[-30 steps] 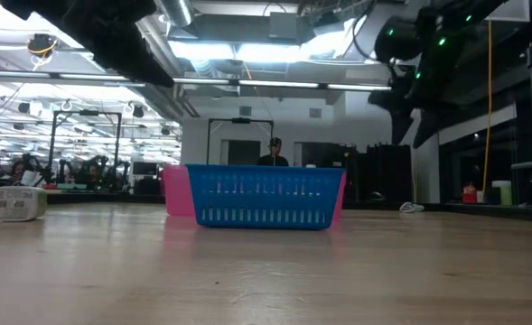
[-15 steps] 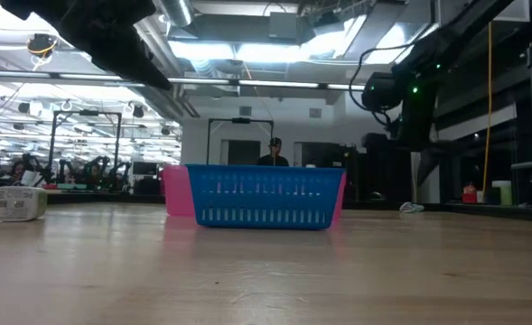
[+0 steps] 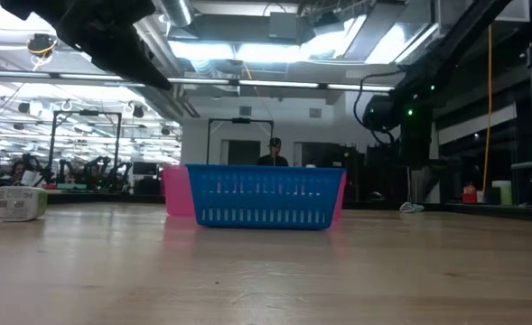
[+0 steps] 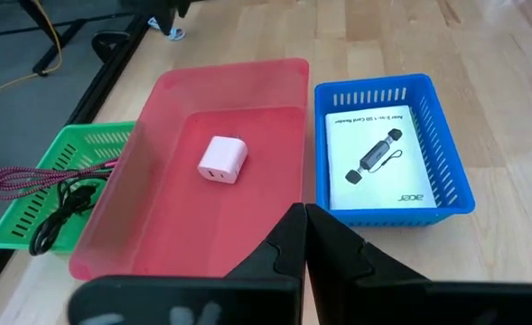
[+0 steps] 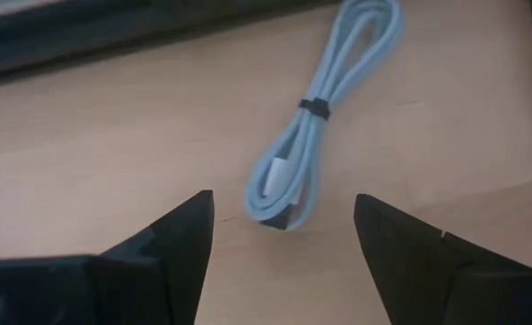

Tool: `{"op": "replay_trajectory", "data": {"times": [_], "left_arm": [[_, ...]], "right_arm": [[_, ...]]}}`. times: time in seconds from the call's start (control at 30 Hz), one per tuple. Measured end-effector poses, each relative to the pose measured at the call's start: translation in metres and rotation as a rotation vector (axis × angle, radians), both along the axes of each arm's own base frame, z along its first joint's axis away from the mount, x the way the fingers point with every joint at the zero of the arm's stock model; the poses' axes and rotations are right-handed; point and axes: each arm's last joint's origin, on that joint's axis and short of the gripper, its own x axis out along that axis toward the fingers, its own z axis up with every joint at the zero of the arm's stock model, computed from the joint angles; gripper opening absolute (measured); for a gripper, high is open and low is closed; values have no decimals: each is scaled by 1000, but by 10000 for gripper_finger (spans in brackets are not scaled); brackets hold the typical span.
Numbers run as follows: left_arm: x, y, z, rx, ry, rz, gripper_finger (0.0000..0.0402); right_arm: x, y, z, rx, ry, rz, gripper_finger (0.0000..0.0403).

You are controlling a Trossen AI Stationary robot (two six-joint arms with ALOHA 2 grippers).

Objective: Pick and place items into bin
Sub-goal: Put the white charger cable into the green bin

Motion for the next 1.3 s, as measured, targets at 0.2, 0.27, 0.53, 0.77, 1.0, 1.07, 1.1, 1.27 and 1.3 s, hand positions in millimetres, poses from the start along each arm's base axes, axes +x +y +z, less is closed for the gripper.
{"op": "replay_trajectory", "data": {"times": [0.2, 0.27, 0.53, 0.77, 1.0, 1.07, 1.1, 1.27, 1.3], "left_arm": [[-1, 0, -1, 1, 16, 0, 3], [-1, 0, -2, 2, 24, 0, 3], [-1, 0, -2, 1, 23, -2, 3], [-1, -1, -2, -10, 23, -18, 3], [-1, -1, -2, -10, 23, -18, 3], [-1, -1, -2, -10, 23, -18, 3], [-1, -1, -2, -10, 23, -18, 3], [-1, -1, -2, -10, 22, -18, 3], [-1, -1, -2, -10, 23, -18, 3]], "right_arm": [[-3, -8, -19, 2, 83, -38, 246], [-2, -10, -21, 0, 87, -40, 240], [2, -15, -21, -42, 54, -40, 206], [2, -15, -21, -37, 66, -12, 169], [4, -13, -21, -25, 90, 70, 109], [6, -12, -21, -24, 99, 93, 88], [7, -11, -20, -23, 102, 107, 78], [11, -3, -20, 9, 154, 214, 27], [13, -1, -20, 17, 171, 238, 19]]}}
